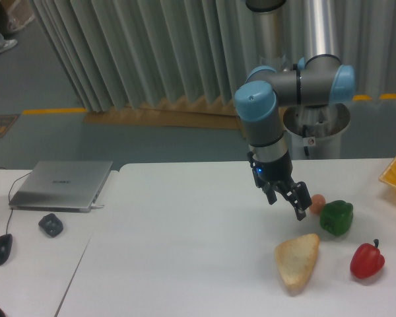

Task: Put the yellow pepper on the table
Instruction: 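Raise the open gripper from beside the green pepper toward the yellow crate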

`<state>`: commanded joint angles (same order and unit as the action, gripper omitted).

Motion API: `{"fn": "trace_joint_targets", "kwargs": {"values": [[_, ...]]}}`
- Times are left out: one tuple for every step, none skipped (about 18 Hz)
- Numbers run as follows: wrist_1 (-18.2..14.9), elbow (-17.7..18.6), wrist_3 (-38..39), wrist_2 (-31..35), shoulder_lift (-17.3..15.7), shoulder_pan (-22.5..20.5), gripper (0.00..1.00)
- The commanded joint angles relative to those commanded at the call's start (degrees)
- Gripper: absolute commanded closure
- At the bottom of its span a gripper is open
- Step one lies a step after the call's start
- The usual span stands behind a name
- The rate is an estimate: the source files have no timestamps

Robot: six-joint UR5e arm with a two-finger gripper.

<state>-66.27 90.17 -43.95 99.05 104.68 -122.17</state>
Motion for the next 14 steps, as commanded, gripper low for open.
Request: {"fn": "trace_joint_targets", "kwargs": {"values": [[0.1, 0.2, 0.0, 0.0, 0.1, 0.0, 0.00], [0.1, 0.1, 0.0, 0.0, 0.1, 0.0, 0.00], [0.0, 0.0, -0.1, 0.0, 0.1, -0.2, 0.00], [0.0, -0.1, -0.3, 0.1, -0.1, -0.6, 0.00], [-0.3, -0.3, -1.0, 0.3, -0.2, -1.3, 0.00], [-0.3, -0.3, -1.5, 0.6, -0.2, -1.9, 0.00], [-0.3, 0.0, -1.5, 1.0, -0.3, -3.1, 0.00], [-0.4, 0.1, -1.8, 1.1, -0.4, -4.5, 0.00], [-0.6, -0.3, -2.6, 0.8, -0.5, -5.9, 0.00], [-0.7, -0.3, -4.5, 1.0, -0.5, -6.8, 0.00], [-0.6, -0.1, -7.6, 0.7, -0.6, -7.5, 0.00], [-0.7, 0.5, -14.1, 0.4, -1.4, -10.2, 0.00], [-0.7, 1.0, -19.1, 0.0, -1.8, -11.8, 0.00], [-0.7, 1.1, -23.9, -0.2, -2.1, -13.0, 0.00]]}}
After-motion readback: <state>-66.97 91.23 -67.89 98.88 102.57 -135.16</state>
